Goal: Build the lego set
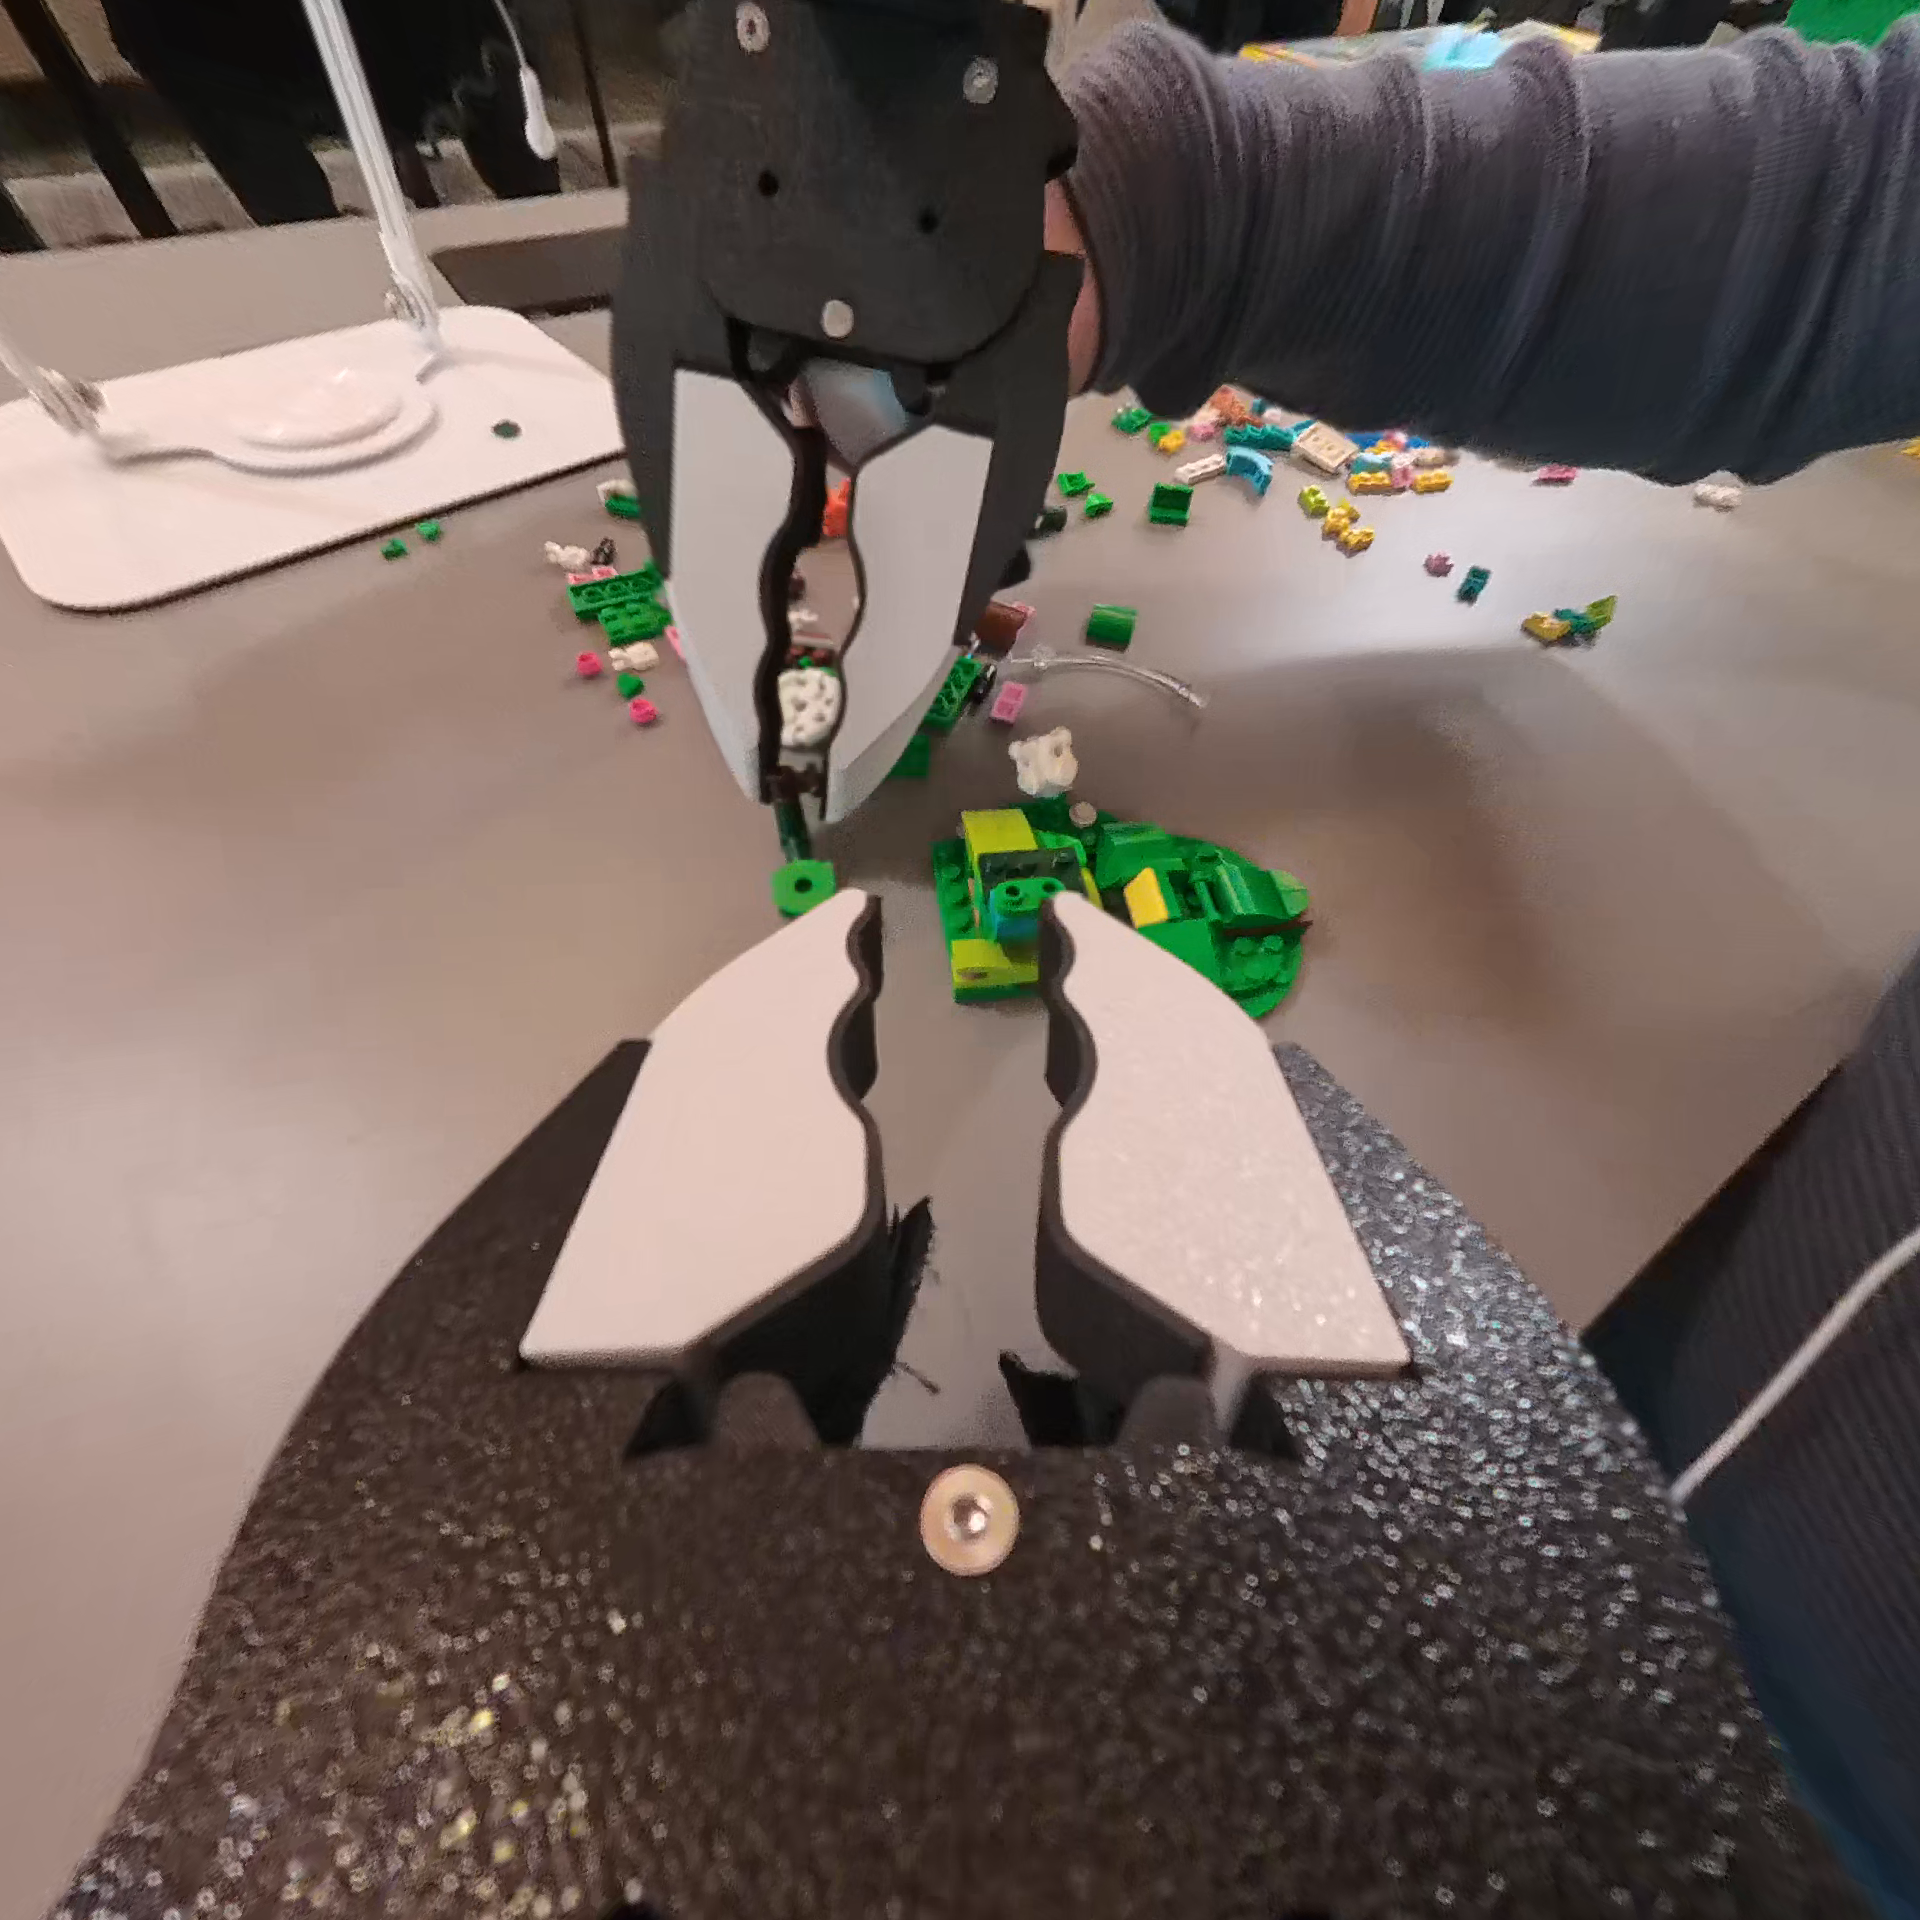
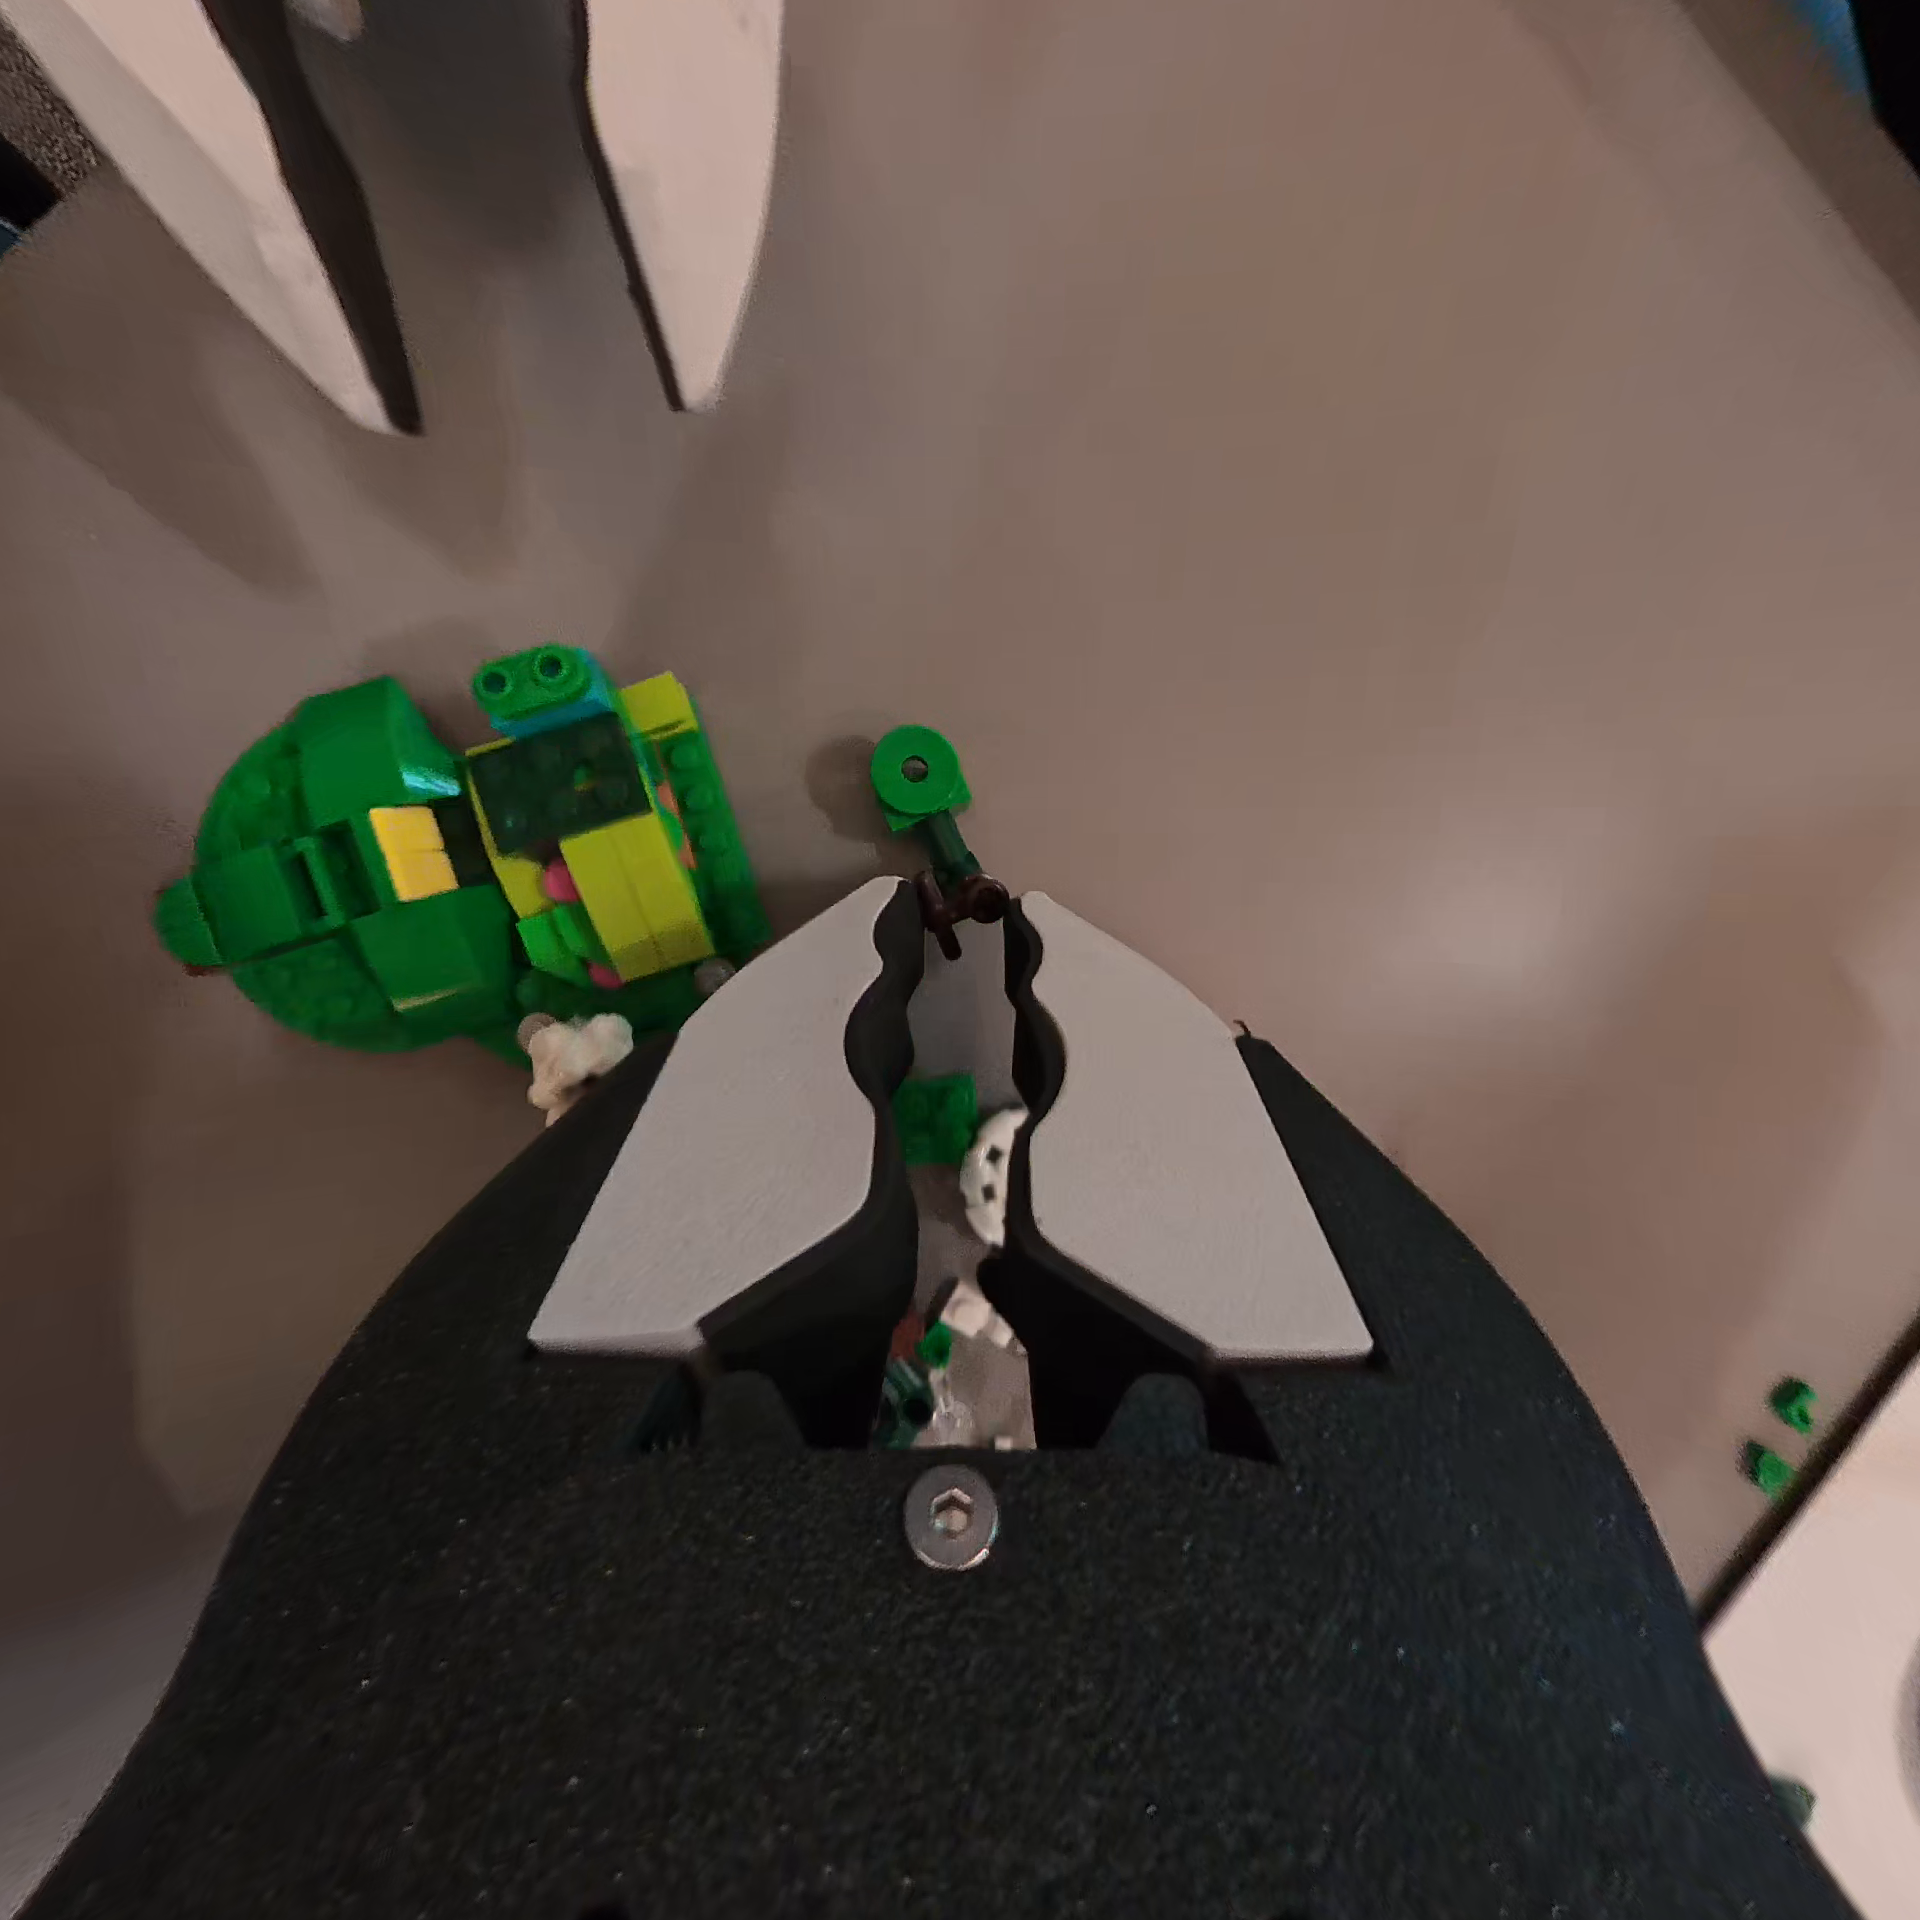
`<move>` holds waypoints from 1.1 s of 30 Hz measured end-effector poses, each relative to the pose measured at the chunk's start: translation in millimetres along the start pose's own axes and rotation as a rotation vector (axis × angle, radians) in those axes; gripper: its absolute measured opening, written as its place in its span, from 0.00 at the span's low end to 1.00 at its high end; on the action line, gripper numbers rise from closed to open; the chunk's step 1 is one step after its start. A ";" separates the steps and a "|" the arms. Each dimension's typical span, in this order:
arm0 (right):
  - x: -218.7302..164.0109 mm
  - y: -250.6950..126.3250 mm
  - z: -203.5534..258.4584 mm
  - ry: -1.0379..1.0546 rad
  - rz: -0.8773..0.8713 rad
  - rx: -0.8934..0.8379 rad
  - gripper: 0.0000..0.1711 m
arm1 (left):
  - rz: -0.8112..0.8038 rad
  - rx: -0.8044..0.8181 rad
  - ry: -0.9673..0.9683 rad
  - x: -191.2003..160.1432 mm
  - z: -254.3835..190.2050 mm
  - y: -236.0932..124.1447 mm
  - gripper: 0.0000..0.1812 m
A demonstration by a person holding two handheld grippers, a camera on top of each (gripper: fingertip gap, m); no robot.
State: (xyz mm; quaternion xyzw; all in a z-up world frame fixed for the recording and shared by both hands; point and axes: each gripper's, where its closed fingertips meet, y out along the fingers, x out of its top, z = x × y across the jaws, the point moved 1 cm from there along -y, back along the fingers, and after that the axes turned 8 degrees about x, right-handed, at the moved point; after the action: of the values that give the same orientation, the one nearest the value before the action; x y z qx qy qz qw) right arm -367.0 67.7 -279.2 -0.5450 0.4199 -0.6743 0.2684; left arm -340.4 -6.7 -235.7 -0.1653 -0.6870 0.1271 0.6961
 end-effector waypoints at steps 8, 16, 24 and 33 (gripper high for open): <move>4.3 6.6 2.2 0.007 -0.009 0.030 0.16 | 0.098 -0.090 -0.104 -15.6 -15.7 16.9 0.22; -12.1 -34.9 31.7 0.144 -0.151 -0.131 0.26 | 0.151 -0.050 -0.050 -21.7 -21.5 35.6 0.15; -30.1 -45.1 110.3 0.327 -0.384 -0.258 0.27 | 0.133 0.036 0.047 -19.8 -16.9 38.9 0.09; -23.2 -49.6 130.4 0.622 -0.725 -0.358 0.28 | -0.077 0.133 0.031 11.1 -11.7 33.2 0.09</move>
State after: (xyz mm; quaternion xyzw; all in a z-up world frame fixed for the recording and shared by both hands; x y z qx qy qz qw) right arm -230.9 76.0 -241.5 -0.4668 0.3727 -0.7717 -0.2183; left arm -326.7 27.4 -239.0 -0.0941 -0.6720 0.1429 0.7205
